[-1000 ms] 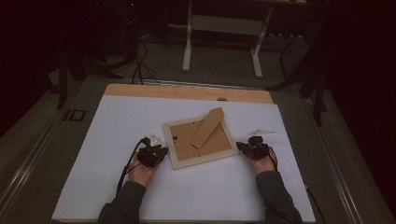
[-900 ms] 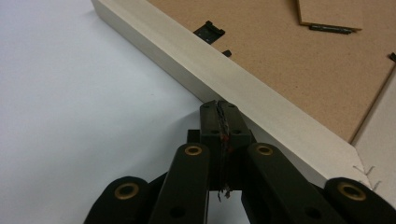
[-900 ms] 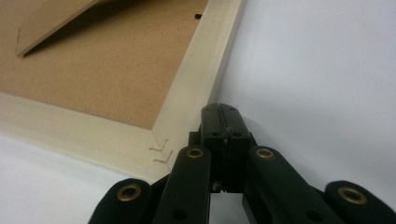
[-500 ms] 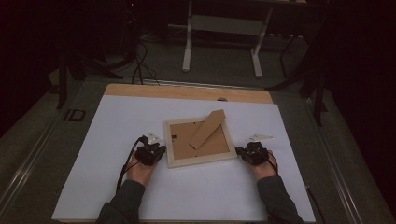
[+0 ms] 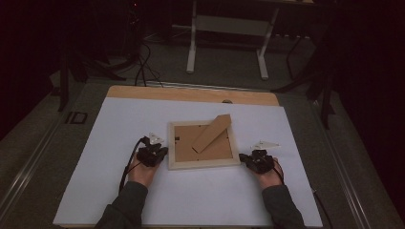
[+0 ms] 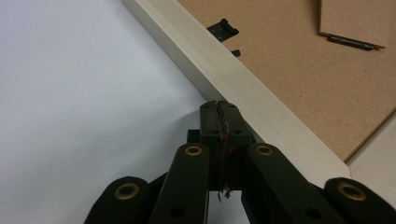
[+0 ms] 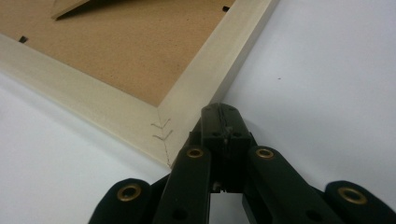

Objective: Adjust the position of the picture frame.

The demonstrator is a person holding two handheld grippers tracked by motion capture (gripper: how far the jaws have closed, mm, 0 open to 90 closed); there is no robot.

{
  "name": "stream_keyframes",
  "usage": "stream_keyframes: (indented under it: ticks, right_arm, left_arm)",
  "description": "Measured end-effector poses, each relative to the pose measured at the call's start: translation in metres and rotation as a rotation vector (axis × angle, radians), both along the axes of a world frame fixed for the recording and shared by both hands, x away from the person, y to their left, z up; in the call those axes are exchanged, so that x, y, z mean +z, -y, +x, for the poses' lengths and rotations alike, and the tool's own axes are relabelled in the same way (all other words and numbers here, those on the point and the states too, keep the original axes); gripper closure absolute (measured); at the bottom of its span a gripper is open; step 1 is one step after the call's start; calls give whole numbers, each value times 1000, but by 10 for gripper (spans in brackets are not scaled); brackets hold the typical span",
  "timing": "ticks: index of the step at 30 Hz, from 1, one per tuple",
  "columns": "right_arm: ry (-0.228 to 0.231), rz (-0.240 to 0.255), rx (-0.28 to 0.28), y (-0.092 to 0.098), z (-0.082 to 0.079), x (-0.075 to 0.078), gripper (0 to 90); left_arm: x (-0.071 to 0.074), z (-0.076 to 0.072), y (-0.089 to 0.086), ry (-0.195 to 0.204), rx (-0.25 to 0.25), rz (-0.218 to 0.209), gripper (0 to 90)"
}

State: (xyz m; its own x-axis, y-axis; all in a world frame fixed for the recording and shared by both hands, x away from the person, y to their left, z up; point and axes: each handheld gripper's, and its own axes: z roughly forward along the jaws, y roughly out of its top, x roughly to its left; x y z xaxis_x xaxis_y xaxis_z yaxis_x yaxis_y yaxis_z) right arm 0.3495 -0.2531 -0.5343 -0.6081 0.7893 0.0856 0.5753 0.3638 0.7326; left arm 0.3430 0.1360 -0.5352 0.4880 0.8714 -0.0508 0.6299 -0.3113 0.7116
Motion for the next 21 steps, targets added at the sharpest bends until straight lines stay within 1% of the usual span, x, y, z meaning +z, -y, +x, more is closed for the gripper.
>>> stream_keyframes:
  ticks: [3,4,5,8,12,14,19,21]
  right_arm:
    - [-5,8,1,-1,-3,0,899]
    - [-8,11,2,-1,-5,0,899]
    - [-8,11,2,-1,-5,0,899]
    - [-8,11,14,-4,-12,0,899]
    - [0,1,28,-7,-18,0,899]
    - [5,-8,34,-9,-21,0,898]
    - [7,-4,50,-14,-30,-1,899]
    - [12,0,56,-17,-36,-2,899]
  left_arm:
    - [1,2,0,-5,6,8,900]
    - [1,3,-1,-2,8,16,900]
    - [1,3,-1,-2,8,16,900]
    - [0,6,-2,10,16,18,900]
    - [-1,8,-4,12,21,7,900]
    - [-1,10,-5,12,22,8,900]
    - [-1,20,-8,7,44,-13,900]
    - [-1,25,-10,3,51,-16,900]
